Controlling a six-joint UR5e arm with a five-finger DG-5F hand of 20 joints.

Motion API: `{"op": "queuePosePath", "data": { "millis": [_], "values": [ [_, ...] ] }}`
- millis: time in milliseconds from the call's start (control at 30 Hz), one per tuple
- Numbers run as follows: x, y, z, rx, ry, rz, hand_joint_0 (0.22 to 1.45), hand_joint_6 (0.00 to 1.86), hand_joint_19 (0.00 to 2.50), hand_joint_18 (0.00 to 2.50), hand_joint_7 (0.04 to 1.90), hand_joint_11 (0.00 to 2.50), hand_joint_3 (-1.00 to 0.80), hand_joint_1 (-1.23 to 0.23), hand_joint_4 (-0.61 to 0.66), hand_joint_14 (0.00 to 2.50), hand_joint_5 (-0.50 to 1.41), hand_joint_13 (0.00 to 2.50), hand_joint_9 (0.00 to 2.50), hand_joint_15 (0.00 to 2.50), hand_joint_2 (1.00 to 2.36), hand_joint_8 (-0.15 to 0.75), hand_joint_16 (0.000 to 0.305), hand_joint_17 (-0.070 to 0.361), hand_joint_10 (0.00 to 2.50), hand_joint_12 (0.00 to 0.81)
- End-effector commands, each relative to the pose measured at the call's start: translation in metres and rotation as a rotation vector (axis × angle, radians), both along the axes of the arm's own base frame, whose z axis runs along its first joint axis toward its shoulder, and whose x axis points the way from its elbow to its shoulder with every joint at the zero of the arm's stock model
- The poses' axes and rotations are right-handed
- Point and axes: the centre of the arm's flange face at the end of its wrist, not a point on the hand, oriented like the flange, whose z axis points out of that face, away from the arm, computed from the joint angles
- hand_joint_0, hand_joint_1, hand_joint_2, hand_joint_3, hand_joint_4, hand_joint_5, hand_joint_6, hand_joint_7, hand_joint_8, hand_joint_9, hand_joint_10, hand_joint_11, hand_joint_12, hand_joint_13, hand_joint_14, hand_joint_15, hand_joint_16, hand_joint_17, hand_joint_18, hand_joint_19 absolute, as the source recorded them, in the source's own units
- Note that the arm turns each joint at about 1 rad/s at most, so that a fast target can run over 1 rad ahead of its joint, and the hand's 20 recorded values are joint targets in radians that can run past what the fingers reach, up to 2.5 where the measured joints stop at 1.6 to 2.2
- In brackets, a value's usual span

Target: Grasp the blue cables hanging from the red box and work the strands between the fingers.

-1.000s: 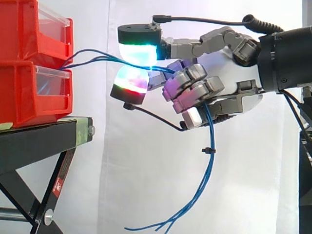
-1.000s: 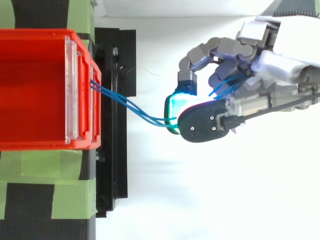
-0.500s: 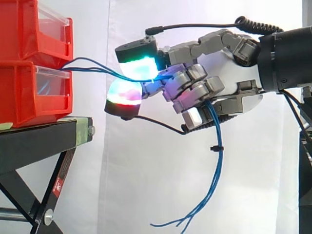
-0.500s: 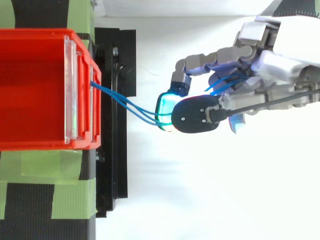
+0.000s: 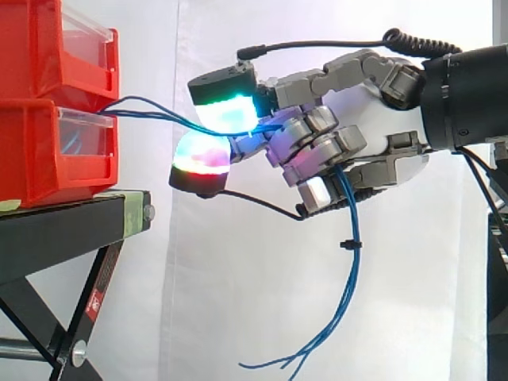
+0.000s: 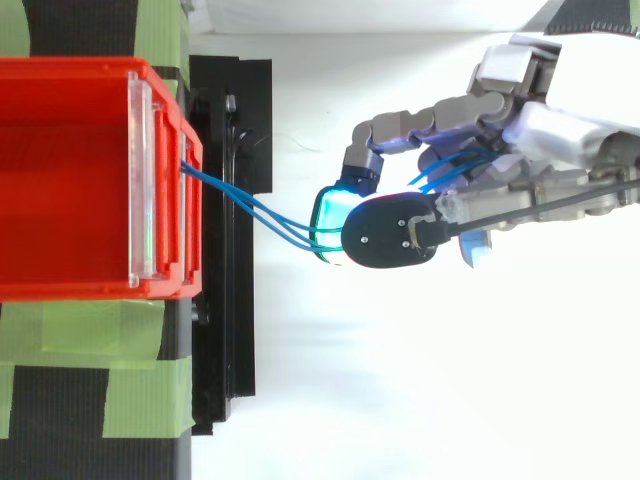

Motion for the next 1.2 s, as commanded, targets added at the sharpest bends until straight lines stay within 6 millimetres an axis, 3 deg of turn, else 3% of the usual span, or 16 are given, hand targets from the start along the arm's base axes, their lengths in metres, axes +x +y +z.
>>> {"op": "queuePosePath", "data": {
  "millis": [0,33,67,200,300,467,600,633,667,733,833,867,900,967,1100,1167],
  "values": [
    [-0.0001,-0.0001,0.0002,0.000,0.000,-0.001,1.00,0.02,0.40,1.59,1.34,2.50,0.02,-0.69,0.21,2.50,0.69,1.37,0.95,1.51,1.20,0.430,0.073,0.164,2.50,0.546],
    [0.0003,0.0002,-0.0006,0.000,0.000,0.001,0.84,0.02,0.40,1.59,1.31,2.50,-0.11,-0.69,0.26,2.50,0.63,1.37,0.95,1.51,1.34,0.430,0.073,0.164,2.50,0.546],
    [0.0003,0.0002,-0.0006,0.000,0.000,0.001,0.88,0.02,0.40,1.59,1.31,2.50,-0.11,-0.70,0.25,2.50,0.60,1.37,0.95,1.51,1.03,0.430,0.073,0.164,2.50,0.546],
    [0.0001,0.0001,0.0003,0.002,-0.002,0.001,0.89,0.01,0.40,1.59,1.38,2.50,-0.25,-0.70,0.18,2.50,0.49,1.37,0.95,1.51,1.01,0.430,0.073,0.164,2.50,0.546],
    [0.0002,0.0003,0.0003,-0.001,-0.001,0.003,0.94,0.45,0.40,1.59,1.27,2.50,0.09,-0.76,0.13,2.50,0.29,1.37,0.95,1.51,1.10,0.430,0.073,0.164,2.50,0.546],
    [0.0018,0.0006,0.0014,-0.050,0.000,0.009,0.81,1.11,0.40,1.59,1.18,2.50,-0.53,-0.74,0.09,2.50,0.11,1.37,0.95,1.51,1.01,0.430,0.073,0.164,2.50,0.546],
    [0.0045,0.0004,0.0034,-0.103,-0.008,0.013,0.93,1.33,0.40,1.59,1.08,2.50,-0.27,-0.77,-0.03,2.50,0.01,1.37,0.95,1.51,1.02,0.430,0.073,0.164,2.50,0.546],
    [0.0054,0.0006,0.0041,-0.117,-0.012,0.014,1.03,1.38,0.40,1.59,1.06,2.50,0.10,-0.81,-0.02,2.50,-0.01,1.37,0.95,1.51,1.00,0.430,0.073,0.164,2.50,0.546],
    [0.0057,-0.0003,0.0043,-0.123,-0.013,0.013,1.04,1.43,0.40,1.59,1.04,2.50,0.08,-0.74,0.00,2.50,-0.01,1.37,0.95,1.51,1.24,0.430,0.073,0.164,2.50,0.546],
    [0.0069,-0.0009,0.0053,-0.144,-0.018,0.013,1.10,1.39,0.40,1.59,1.08,2.50,0.07,-0.68,0.03,2.50,0.09,1.37,0.95,1.51,1.25,0.430,0.073,0.164,2.50,0.546],
    [0.0072,-0.0020,0.0057,-0.168,-0.014,0.010,0.78,1.15,0.40,1.59,1.08,2.50,-0.21,-0.66,0.27,2.50,0.12,1.37,0.95,1.51,1.60,0.430,0.073,0.164,2.50,0.546],
    [0.0073,-0.0021,0.0048,-0.170,-0.012,0.009,0.81,1.15,0.40,1.59,1.07,2.50,-0.19,-0.70,0.24,2.50,0.08,1.37,0.95,1.51,1.13,0.430,0.073,0.164,2.50,0.546],
    [0.0071,-0.0023,0.0057,-0.173,-0.013,0.008,0.81,1.14,0.40,1.59,1.09,2.50,-0.26,-0.66,0.22,2.50,0.08,1.37,0.95,1.51,1.01,0.430,0.073,0.164,2.50,0.546],
    [0.0069,-0.0033,0.0057,-0.177,-0.011,0.005,0.87,1.29,0.40,1.59,1.19,2.50,-0.53,-0.63,0.18,2.50,0.02,1.37,0.95,1.51,1.01,0.430,0.073,0.164,2.50,0.546],
    [0.0069,-0.0024,0.0056,-0.187,-0.007,0.007,1.07,1.62,0.40,1.59,0.98,2.50,0.08,-0.78,0.02,2.50,-0.13,1.37,0.95,1.51,1.00,0.430,0.073,0.164,2.50,0.546],
    [0.0067,-0.0025,0.0054,-0.193,-0.004,0.008,1.15,1.58,0.40,1.59,1.02,2.50,-0.01,-0.71,0.01,2.50,-0.02,1.37,0.95,1.51,1.21,0.430,0.073,0.164,2.50,0.546]
  ]
}}
